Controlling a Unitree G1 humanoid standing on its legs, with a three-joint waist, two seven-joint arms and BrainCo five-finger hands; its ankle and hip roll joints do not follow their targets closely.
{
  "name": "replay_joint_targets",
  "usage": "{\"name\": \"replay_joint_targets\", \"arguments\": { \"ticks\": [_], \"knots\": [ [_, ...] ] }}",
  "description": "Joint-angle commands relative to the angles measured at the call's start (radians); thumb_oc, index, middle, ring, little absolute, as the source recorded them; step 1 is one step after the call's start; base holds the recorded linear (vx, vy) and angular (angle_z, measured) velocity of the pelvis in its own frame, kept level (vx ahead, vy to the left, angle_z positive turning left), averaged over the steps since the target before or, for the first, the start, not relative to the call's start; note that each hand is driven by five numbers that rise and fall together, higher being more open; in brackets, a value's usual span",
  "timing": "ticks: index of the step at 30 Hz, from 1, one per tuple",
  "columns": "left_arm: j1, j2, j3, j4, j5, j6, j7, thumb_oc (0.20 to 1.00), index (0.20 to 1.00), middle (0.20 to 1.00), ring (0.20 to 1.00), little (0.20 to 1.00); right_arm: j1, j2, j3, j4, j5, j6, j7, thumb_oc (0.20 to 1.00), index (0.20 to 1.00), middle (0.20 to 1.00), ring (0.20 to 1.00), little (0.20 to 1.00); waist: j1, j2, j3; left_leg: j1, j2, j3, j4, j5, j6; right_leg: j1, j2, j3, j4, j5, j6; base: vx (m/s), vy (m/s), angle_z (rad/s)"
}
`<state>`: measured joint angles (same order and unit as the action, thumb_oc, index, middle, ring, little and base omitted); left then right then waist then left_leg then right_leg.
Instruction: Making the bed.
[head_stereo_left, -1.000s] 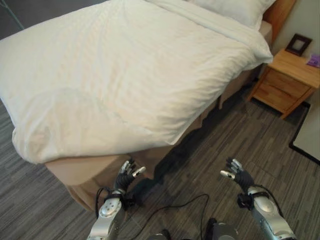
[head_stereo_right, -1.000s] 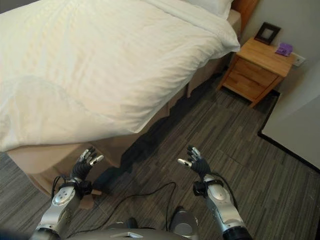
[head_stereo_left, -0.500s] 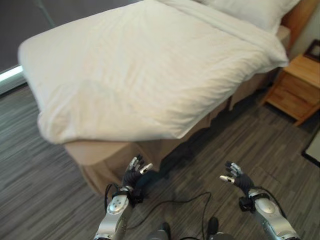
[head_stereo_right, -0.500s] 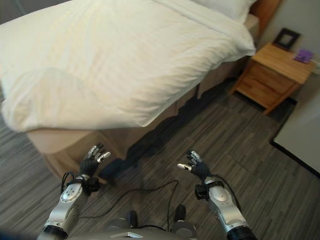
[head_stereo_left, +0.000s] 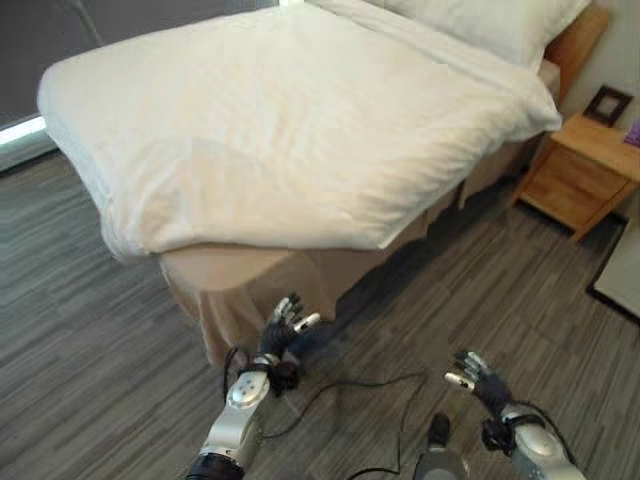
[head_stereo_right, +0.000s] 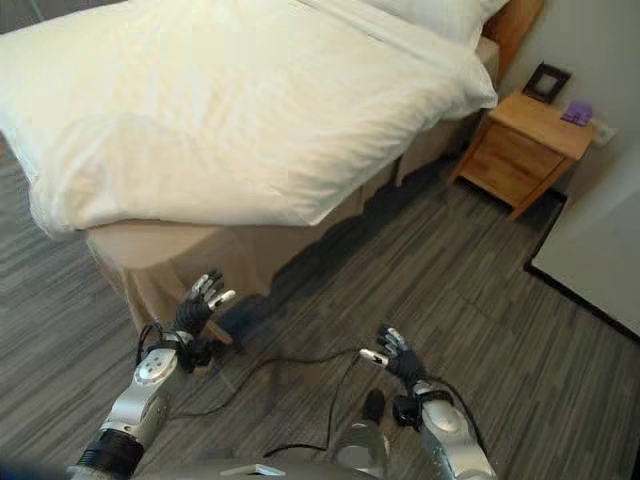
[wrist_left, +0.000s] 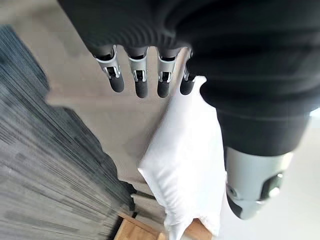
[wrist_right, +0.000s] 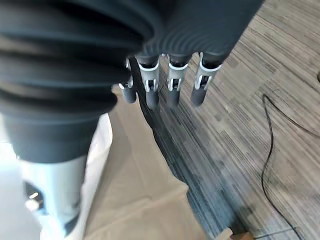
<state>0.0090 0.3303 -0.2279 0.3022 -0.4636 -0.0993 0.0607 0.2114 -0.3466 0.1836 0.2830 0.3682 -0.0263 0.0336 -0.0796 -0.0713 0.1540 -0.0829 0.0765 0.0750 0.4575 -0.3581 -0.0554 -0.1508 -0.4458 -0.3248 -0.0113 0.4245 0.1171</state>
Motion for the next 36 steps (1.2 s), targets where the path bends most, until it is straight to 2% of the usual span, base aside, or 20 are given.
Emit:
{"name": "replay_joint_targets", "arguments": {
  "ticks": [1, 2, 3, 4, 6, 8, 10, 12, 13, 14, 15, 16, 17, 19, 20, 30, 31, 33, 34, 36],
  "knots": [
    [0.003, 0.005, 0.035, -0.016, 0.032, -0.031, -0.003, 1.000, 1.000, 1.000, 1.000, 1.000, -0.089, 0.033, 0.001, -0.057, 0.025, -0.049, -0.034, 1.000, 1.000, 1.000, 1.000, 1.000, -0.011, 0.044, 0.011, 0.338, 0.069, 0.124, -0.545, 0.250, -0.066, -0.049, 0.043, 0.011, -0.076, -0.063, 0.145, -0.52, 0.737, -0.31],
    [0.002, 0.011, 0.038, -0.007, 0.045, -0.031, 0.002, 1.000, 1.000, 1.000, 1.000, 1.000, -0.094, 0.051, 0.013, -0.042, 0.038, -0.049, -0.037, 1.000, 1.000, 1.000, 1.000, 1.000, -0.007, 0.046, 0.020, 0.339, 0.060, 0.142, -0.545, 0.253, -0.058, -0.052, 0.042, 0.008, -0.076, -0.033, 0.145, -0.72, 0.949, -0.15],
    [0.014, 0.030, 0.054, -0.020, 0.042, -0.033, 0.000, 1.000, 1.000, 1.000, 1.000, 1.000, -0.092, 0.070, 0.049, -0.059, 0.077, -0.047, -0.015, 1.000, 1.000, 1.000, 1.000, 1.000, -0.006, 0.053, 0.042, 0.317, 0.053, 0.148, -0.535, 0.276, -0.030, -0.054, 0.041, 0.030, 0.009, -0.068, 0.144, -0.28, 0.325, -0.08],
    [0.014, 0.030, 0.055, -0.020, 0.042, -0.033, 0.000, 1.000, 1.000, 1.000, 1.000, 1.000, -0.092, 0.070, 0.050, -0.059, 0.077, -0.047, -0.015, 1.000, 1.000, 1.000, 1.000, 1.000, -0.007, 0.050, 0.041, 0.314, 0.049, 0.147, -0.535, 0.278, -0.029, -0.058, 0.037, 0.031, 0.011, -0.068, 0.145, -0.30, 0.321, -0.31],
    [0.007, 0.047, 0.047, -0.007, 0.047, -0.032, -0.019, 1.000, 1.000, 1.000, 1.000, 1.000, -0.080, 0.047, 0.066, -0.074, 0.043, -0.043, 0.018, 1.000, 1.000, 1.000, 1.000, 1.000, -0.002, 0.048, 0.043, 0.275, 0.032, 0.149, -0.533, 0.302, 0.000, -0.029, 0.070, 0.119, 0.171, -0.131, 0.122, -0.26, 0.278, -0.72],
    [0.015, 0.044, 0.048, -0.001, 0.058, -0.025, -0.024, 1.000, 1.000, 1.000, 1.000, 1.000, -0.073, 0.035, 0.056, -0.095, 0.033, -0.047, 0.017, 1.000, 1.000, 1.000, 1.000, 1.000, -0.004, 0.062, 0.037, 0.249, 0.012, 0.156, -0.540, 0.321, 0.037, -0.008, 0.126, 0.128, 0.321, -0.200, 0.096, -0.26, 0.350, -0.08],
    [0.028, 0.039, 0.056, -0.001, 0.064, -0.019, -0.016, 1.000, 1.000, 1.000, 1.000, 1.000, -0.075, 0.039, 0.050, -0.092, 0.048, -0.049, 0.011, 1.000, 1.000, 1.000, 1.000, 1.000, -0.002, 0.075, 0.034, 0.247, -0.002, 0.173, -0.543, 0.326, 0.055, -0.010, 0.176, 0.099, 0.418, -0.263, 0.071, -0.16, 0.287, -0.17],
    [0.049, 0.028, 0.069, -0.016, 0.052, -0.018, -0.016, 1.000, 1.000, 1.000, 1.000, 1.000, -0.076, 0.033, 0.046, -0.086, 0.047, -0.050, 0.013, 1.000, 1.000, 1.000, 1.000, 1.000, 0.008, 0.072, 0.021, 0.245, -0.014, 0.186, -0.545, 0.324, 0.057, 0.013, 0.216, 0.031, 0.380, -0.316, 0.049, -0.07, 0.142, -0.48],
    [0.063, 0.021, 0.072, -0.025, 0.046, -0.017, -0.023, 1.000, 1.000, 1.000, 1.000, 1.000, -0.075, 0.029, 0.045, -0.079, 0.043, -0.049, 0.014, 1.000, 1.000, 1.000, 1.000, 1.000, 0.012, 0.064, 0.010, 0.243, -0.017, 0.191, -0.545, 0.322, 0.054, 0.028, 0.241, 0.016, 0.335, -0.340, 0.043, -0.02, 0.032, -0.42],
    [0.063, 0.021, 0.072, -0.025, 0.046, -0.017, -0.023, 1.000, 1.000, 1.000, 1.000, 1.000, -0.075, 0.029, 0.045, -0.079, 0.043, -0.049, 0.014, 1.000, 1.000, 1.000, 1.000, 1.000, 0.012, 0.064, 0.010, 0.242, -0.017, 0.190, -0.545, 0.322, 0.054, 0.028, 0.241, 0.015, 0.334, -0.340, 0.042, -0.01, -0.047, -0.39],
    [0.071, 0.022, 0.079, -0.033, 0.049, -0.020, -0.020, 1.000, 1.000, 1.000, 1.000, 1.000, -0.072, 0.021, 0.045, -0.074, 0.040, -0.047, 0.014, 1.000, 1.000, 1.000, 1.000, 1.000, 0.029, 0.048, -0.004, 0.235, -0.019, 0.207, -0.543, 0.325, 0.049, 0.080, 0.277, 0.001, 0.252, -0.384, 0.022, -0.01, -0.097, -0.29],
    [0.077, 0.013, 0.074, -0.034, 0.046, -0.022, -0.023, 1.000, 1.000, 1.000, 1.000, 1.000, -0.071, 0.026, 0.053, -0.070, 0.041, -0.050, 0.015, 1.000, 1.000, 1.000, 1.000, 1.000, 0.037, 0.034, -0.014, 0.229, -0.026, 0.211, -0.543, 0.324, 0.044, 0.103, 0.280, -0.003, 0.172, -0.375, 0.030, 0.02, -0.181, -0.41],
    [0.079, 0.005, 0.065, -0.031, 0.048, -0.024, -0.022, 1.000, 1.000, 1.000, 1.000, 1.000, -0.096, 0.017, 0.077, -0.049, 0.045, -0.045, 0.022, 1.000, 1.000, 1.000, 1.000, 1.000, 0.041, 0.038, -0.022, 0.227, -0.018, 0.215, -0.544, 0.330, 0.035, 0.114, 0.325, 0.068, 0.105, -0.374, 0.027, 0.02, -0.139, -0.29],
    [0.078, 0.005, 0.065, -0.031, 0.048, -0.024, -0.022, 1.000, 1.000, 1.000, 1.000, 1.000, -0.097, 0.017, 0.077, -0.048, 0.045, -0.045, 0.022, 1.000, 1.000, 1.000, 1.000, 1.000, 0.043, 0.037, -0.025, 0.223, -0.019, 0.217, -0.545, 0.333, 0.034, 0.110, 0.325, 0.069, 0.102, -0.371, 0.026, 0.03, -0.082, -0.36],
    [0.076, -0.010, 0.052, -0.047, -0.008, -0.024, -0.031, 1.000, 1.000, 1.000, 1.000, 1.000, -0.107, -0.001, 0.078, -0.065, 0.055, -0.046, 0.026, 1.000, 1.000, 1.000, 1.000, 1.000, 0.050, 0.037, -0.030, 0.208, -0.014, 0.209, -0.533, 0.345, 0.030, 0.132, 0.332, 0.070, 0.065, -0.379, 0.006, 0.04, -0.076, -0.26],
    [0.067, -0.014, 0.028, -0.037, 0.022, -0.014, -0.029, 1.000, 1.000, 1.000, 1.000, 1.000, -0.095, -0.016, 0.067, -0.063, 0.040, -0.052, 0.024, 1.000, 1.000, 1.000, 1.000, 1.000, 0.036, 0.042, -0.044, 0.195, 0.002, 0.177, -0.481, 0.336, 0.008, 0.177, 0.351, 0.064, 0.027, -0.403, -0.017, 0.05, -0.069, 0.09],
    [0.057, -0.017, 0.033, -0.027, 0.020, -0.017, -0.025, 1.000, 1.000, 1.000, 1.000, 1.000, -0.097, -0.018, 0.064, -0.065, 0.042, -0.055, 0.024, 1.000, 1.000, 1.000, 1.000, 1.000, 0.037, 0.035, -0.031, 0.159, 0.018, 0.172, -0.385, 0.340, -0.007, 0.185, 0.353, 0.068, 0.030, -0.413, -0.029, -0.03, -0.126, 0.03],
    [0.036, -0.014, 0.036, -0.022, 0.018, -0.022, -0.020, 1.000, 1.000, 1.000, 1.000, 1.000, -0.097, -0.030, 0.054, -0.062, 0.044, -0.062, 0.020, 1.000, 1.000, 1.000, 1.000, 1.000, 0.045, 0.024, 0.003, 0.072, 0.043, 0.147, -0.181, 0.393, -0.038, 0.202, 0.352, 0.067, 0.036, -0.420, -0.051, -0.06, -0.163, 0.00],
    [0.029, -0.012, 0.040, -0.025, 0.013, -0.029, -0.018, 1.000, 1.000, 1.000, 1.000, 1.000, -0.101, -0.038, 0.049, -0.058, 0.044, -0.064, 0.019, 1.000, 1.000, 1.000, 1.000, 1.000, 0.057, 0.015, 0.019, 0.024, 0.034, 0.102, -0.067, 0.421, -0.053, 0.211, 0.352, 0.075, 0.038, -0.423, -0.067, -0.03, -0.108, 0.13],
    [0.029, -0.019, 0.046, -0.024, -0.005, -0.033, -0.005, 1.000, 1.000, 1.000, 1.000, 1.000, -0.110, -0.049, 0.046, -0.045, 0.030, -0.063, 0.010, 1.000, 1.000, 1.000, 1.000, 1.000, 0.073, 0.008, 0.023, -0.012, 0.021, 0.032, -0.063, 0.446, -0.047, 0.222, 0.347, 0.085, 0.038, -0.433, -0.070, 0.05, -0.028, -0.08]
  ]
}}
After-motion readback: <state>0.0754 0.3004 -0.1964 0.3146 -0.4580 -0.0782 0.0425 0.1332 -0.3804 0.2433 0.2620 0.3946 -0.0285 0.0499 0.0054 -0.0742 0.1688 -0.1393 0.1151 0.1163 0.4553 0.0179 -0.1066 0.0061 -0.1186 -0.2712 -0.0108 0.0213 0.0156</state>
